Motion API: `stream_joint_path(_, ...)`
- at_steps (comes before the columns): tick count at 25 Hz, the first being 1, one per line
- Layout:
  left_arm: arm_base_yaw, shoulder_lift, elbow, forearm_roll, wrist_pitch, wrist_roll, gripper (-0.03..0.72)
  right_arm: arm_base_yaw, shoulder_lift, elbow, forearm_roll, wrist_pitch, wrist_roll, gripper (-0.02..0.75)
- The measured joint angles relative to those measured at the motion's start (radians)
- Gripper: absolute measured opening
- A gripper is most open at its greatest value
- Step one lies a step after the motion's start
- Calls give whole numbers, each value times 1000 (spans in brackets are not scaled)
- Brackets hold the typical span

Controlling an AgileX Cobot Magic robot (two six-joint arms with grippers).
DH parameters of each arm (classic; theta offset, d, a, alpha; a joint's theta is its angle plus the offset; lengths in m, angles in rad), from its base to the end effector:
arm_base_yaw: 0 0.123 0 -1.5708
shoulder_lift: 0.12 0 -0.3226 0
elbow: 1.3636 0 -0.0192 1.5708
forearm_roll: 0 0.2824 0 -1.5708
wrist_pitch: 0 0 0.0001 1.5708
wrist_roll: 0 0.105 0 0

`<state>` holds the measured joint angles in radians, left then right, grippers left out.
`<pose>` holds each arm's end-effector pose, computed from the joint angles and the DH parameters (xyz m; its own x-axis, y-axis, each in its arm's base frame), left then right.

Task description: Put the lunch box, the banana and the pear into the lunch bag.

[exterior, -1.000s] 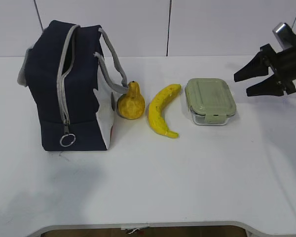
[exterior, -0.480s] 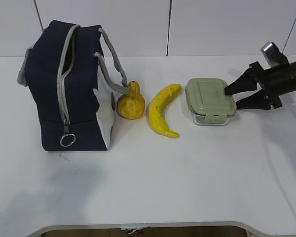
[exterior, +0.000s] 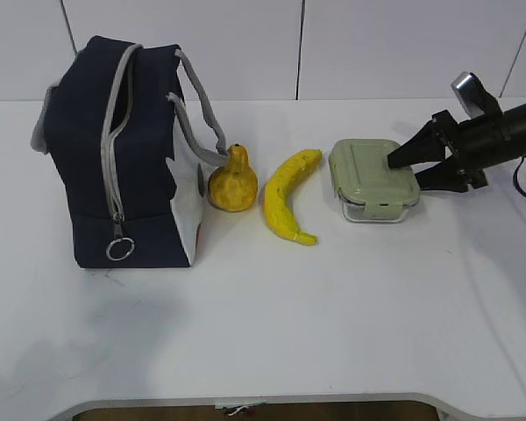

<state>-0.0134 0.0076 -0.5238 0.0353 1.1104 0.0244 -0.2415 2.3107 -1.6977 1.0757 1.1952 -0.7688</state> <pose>-0.0066 0.0034 0.2891 -0.4855 0.0466 -0.8730 0.0052 0.9987 0.0504 0.5141 -0.0381 0.1489 -0.9443 0.1313 -0.3019 -0.1587 0.6219 0.7668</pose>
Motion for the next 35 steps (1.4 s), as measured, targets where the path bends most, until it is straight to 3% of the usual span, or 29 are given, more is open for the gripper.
stream_joint_path(18,0,0,0,-25,0,0,243,19,64,-48,50,-2,-1,553)
stream_joint_path(27,0,0,0,-27,0,0,243,19,64,-49,57,1,1,442)
stream_joint_path(35,0,0,0,-27,0,0,243,19,64,-49,61,1,3,417)
